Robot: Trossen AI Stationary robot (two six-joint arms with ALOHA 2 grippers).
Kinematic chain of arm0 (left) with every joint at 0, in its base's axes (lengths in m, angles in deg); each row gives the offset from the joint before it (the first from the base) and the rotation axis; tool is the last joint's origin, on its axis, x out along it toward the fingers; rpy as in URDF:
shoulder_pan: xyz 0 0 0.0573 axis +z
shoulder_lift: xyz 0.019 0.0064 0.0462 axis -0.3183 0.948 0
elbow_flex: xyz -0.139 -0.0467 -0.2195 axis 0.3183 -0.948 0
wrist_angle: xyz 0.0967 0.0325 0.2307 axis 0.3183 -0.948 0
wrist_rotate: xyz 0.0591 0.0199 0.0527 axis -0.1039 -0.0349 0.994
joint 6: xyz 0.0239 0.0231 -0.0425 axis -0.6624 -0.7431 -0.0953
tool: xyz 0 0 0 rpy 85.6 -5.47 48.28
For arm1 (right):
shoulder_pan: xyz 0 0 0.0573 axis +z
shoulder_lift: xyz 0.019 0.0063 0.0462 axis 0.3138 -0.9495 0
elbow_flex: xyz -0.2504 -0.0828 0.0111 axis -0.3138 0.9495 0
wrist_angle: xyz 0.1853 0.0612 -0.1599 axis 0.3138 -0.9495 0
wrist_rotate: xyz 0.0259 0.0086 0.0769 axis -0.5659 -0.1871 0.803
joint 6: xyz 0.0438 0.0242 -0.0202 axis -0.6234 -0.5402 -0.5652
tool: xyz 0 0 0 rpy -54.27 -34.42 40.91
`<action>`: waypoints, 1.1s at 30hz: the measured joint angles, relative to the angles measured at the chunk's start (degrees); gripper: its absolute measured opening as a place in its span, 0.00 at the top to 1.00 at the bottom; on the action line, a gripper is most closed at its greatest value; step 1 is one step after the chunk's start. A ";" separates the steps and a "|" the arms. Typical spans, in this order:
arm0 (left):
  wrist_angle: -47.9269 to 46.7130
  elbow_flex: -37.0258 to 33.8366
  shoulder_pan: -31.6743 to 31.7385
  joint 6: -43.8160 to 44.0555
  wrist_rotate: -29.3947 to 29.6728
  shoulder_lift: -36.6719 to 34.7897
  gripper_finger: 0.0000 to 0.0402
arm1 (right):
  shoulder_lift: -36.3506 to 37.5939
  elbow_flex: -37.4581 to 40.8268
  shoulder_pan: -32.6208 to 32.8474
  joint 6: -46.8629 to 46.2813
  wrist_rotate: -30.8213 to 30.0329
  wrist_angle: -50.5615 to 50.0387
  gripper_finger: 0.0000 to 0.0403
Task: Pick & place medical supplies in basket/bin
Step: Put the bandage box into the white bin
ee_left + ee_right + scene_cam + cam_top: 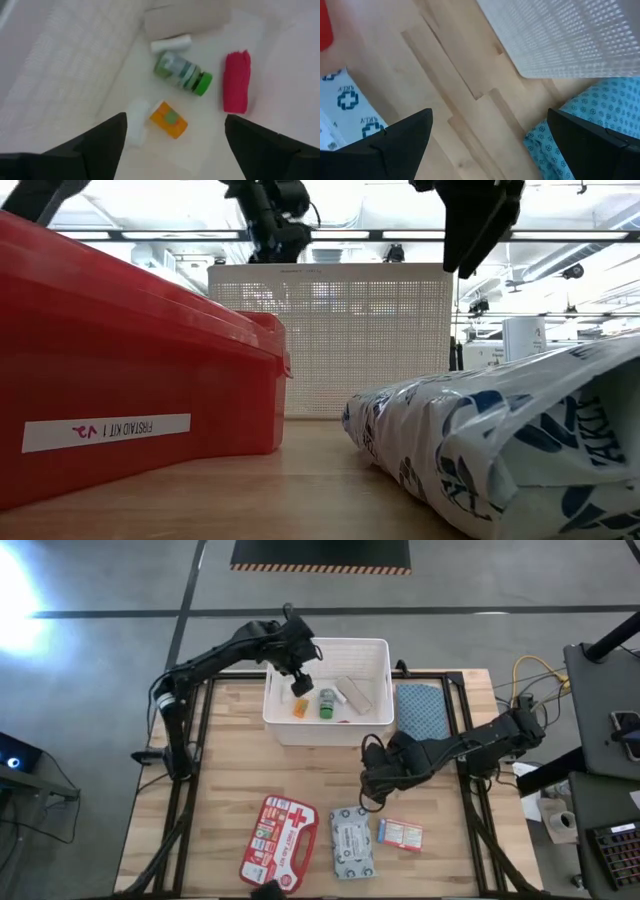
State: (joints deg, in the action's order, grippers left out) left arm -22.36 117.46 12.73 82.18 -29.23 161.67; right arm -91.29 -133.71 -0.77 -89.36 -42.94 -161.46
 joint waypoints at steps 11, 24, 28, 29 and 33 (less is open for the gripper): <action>7.97 -17.23 -8.22 12.55 0.44 -25.57 0.20 | 0.23 0.20 -0.11 3.74 12.13 0.21 0.05; 27.41 -56.80 -21.13 35.19 0.67 -59.63 0.20 | -0.12 10.27 12.71 -16.63 25.98 8.45 0.05; 27.96 -61.44 -22.76 38.46 0.71 -64.70 0.20 | -0.12 15.09 16.83 -7.85 24.82 18.38 0.05; 27.97 -62.03 -22.88 39.18 0.67 -65.55 0.20 | -0.12 16.26 17.64 -6.45 24.62 20.79 0.05; 28.00 -63.23 -23.04 40.66 0.72 -67.28 0.20 | -0.12 20.19 18.98 -7.28 24.48 25.00 0.05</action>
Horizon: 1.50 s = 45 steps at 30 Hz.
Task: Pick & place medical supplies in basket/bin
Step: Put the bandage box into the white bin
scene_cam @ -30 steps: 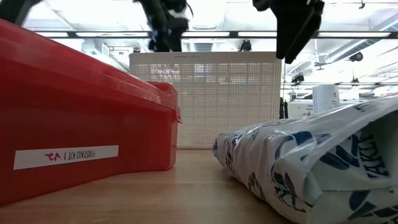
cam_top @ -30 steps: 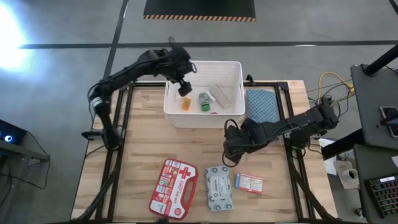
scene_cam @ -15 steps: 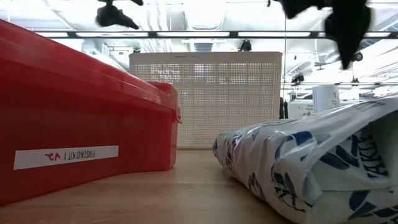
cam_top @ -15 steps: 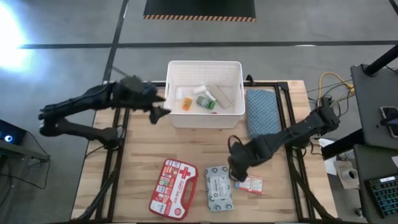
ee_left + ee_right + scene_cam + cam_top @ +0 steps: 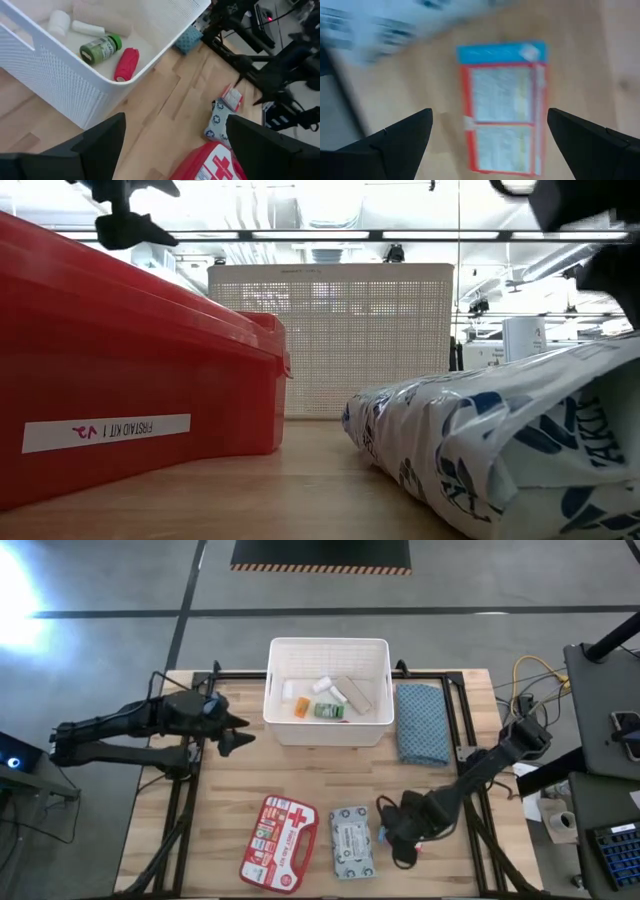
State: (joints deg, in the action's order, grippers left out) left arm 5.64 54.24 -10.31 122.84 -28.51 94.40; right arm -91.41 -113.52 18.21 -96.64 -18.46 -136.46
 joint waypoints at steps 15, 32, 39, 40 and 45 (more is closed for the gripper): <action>-1.31 0.09 -0.04 2.38 -0.05 6.61 0.20 | 0.00 9.41 0.39 1.14 0.06 3.88 0.05; 10.41 2.14 -21.99 9.99 2.09 10.54 0.24 | 0.23 8.78 -0.23 -6.24 -4.39 4.33 0.05; 10.42 2.10 -35.26 15.55 7.44 15.83 0.31 | -1.56 10.46 -4.08 -17.53 -13.97 4.27 0.05; 10.45 2.10 -37.14 16.73 8.13 16.39 0.32 | -1.73 10.48 -5.06 -19.66 -15.04 4.13 0.05; 10.39 2.10 -44.82 21.51 13.10 18.78 0.33 | -1.32 9.74 -9.10 -33.34 -24.78 3.30 0.05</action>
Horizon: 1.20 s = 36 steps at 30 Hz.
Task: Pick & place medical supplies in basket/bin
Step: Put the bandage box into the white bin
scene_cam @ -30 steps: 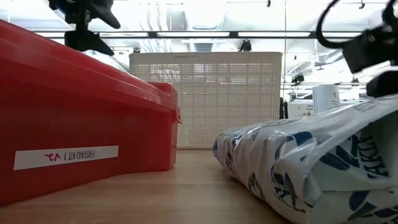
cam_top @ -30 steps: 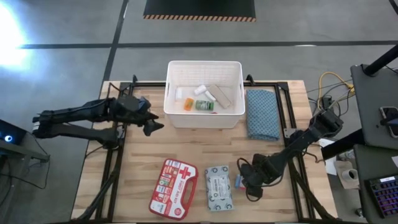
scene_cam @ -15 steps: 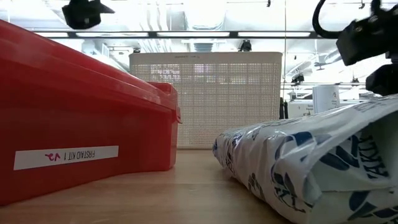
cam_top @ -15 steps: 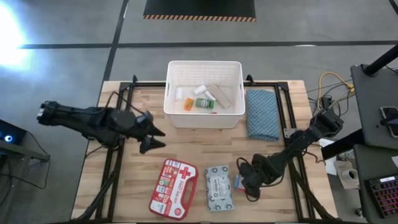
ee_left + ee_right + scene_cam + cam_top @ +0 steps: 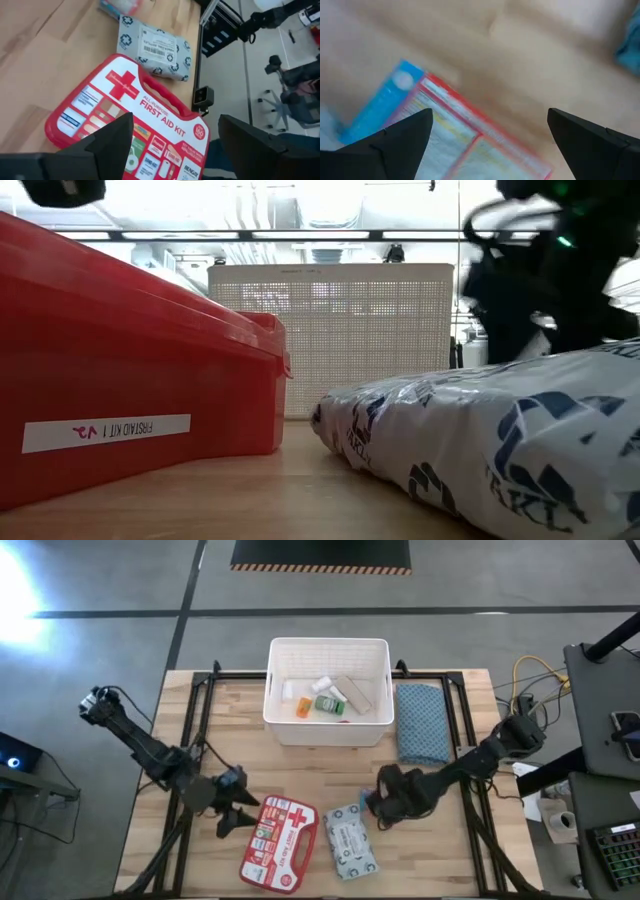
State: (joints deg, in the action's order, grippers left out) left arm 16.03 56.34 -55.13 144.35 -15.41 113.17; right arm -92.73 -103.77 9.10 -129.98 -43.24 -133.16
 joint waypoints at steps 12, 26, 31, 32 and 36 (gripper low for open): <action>0.62 0.00 -7.77 1.96 14.47 0.94 0.33 | 4.29 -15.35 -0.99 4.56 -5.57 -8.85 0.05; 4.41 0.00 0.02 -7.69 16.89 4.19 0.55 | 4.18 -14.44 6.22 -30.28 11.80 -19.16 0.32; 5.52 0.00 5.69 -11.60 13.35 3.36 0.81 | 4.32 -11.77 5.68 -32.16 11.89 -18.66 0.56; 5.50 0.00 6.63 -12.09 12.82 3.28 0.87 | 4.31 -10.87 5.36 -32.16 11.92 -18.64 0.61; 5.43 0.00 8.79 -13.62 10.65 2.99 0.98 | 4.25 -6.90 4.54 -32.02 14.32 -16.55 0.80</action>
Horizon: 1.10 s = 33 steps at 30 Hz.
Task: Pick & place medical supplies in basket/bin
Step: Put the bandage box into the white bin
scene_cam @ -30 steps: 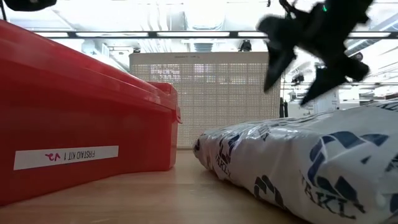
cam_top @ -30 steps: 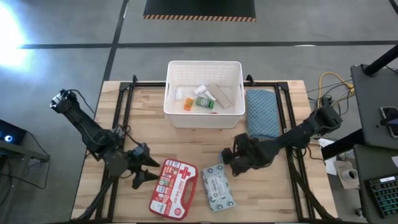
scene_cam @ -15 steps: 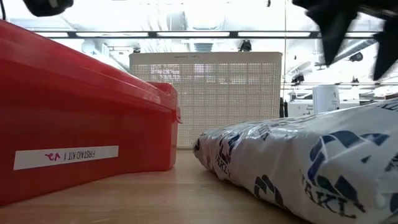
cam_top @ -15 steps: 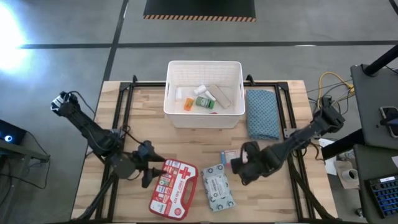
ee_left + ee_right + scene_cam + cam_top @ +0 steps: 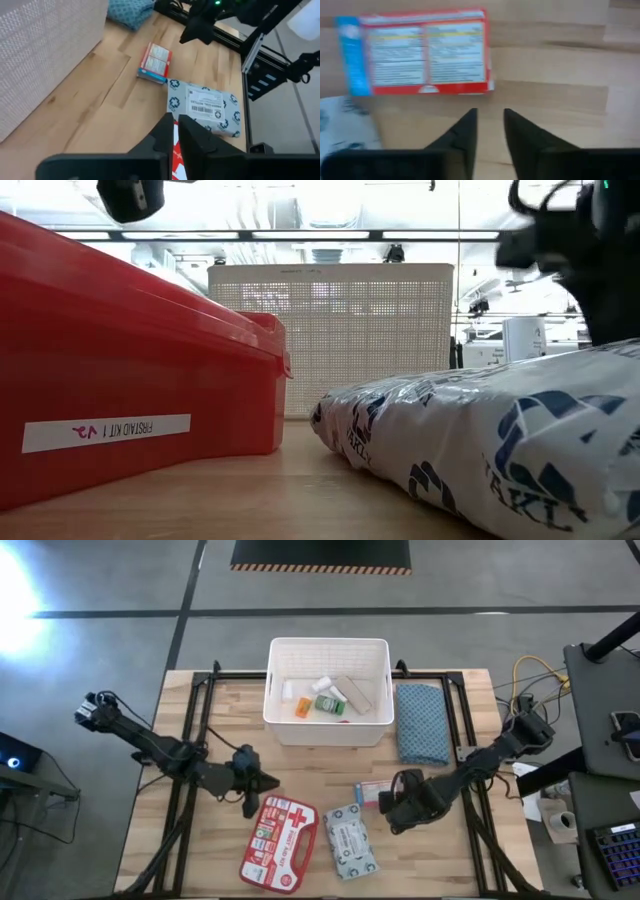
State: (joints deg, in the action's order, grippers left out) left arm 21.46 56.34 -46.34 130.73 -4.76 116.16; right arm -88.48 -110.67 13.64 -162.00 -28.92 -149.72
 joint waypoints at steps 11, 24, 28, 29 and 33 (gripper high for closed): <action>-4.95 -0.02 1.89 -1.05 -0.83 -0.07 1.00 | -0.02 8.70 -1.43 4.17 5.42 10.96 0.97; -7.69 -0.04 4.22 -1.03 -0.84 -0.09 1.00 | -0.84 13.71 -13.91 19.57 -0.56 37.14 0.97; -11.04 -0.07 4.71 -0.98 -0.89 -0.09 1.00 | -0.67 10.76 -18.05 26.42 -3.69 38.80 0.97; -11.75 -0.11 4.88 -0.99 -0.85 -0.09 1.00 | -0.51 9.88 -18.60 29.39 -3.67 38.47 0.97; -12.94 -0.11 5.10 -0.98 -0.80 -0.07 1.00 | -0.22 4.57 -19.38 40.51 -2.84 36.11 0.97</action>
State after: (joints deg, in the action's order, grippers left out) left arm 8.52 56.23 -41.24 129.75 -5.55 116.10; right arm -88.70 -106.11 -5.74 -121.49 -31.76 -113.61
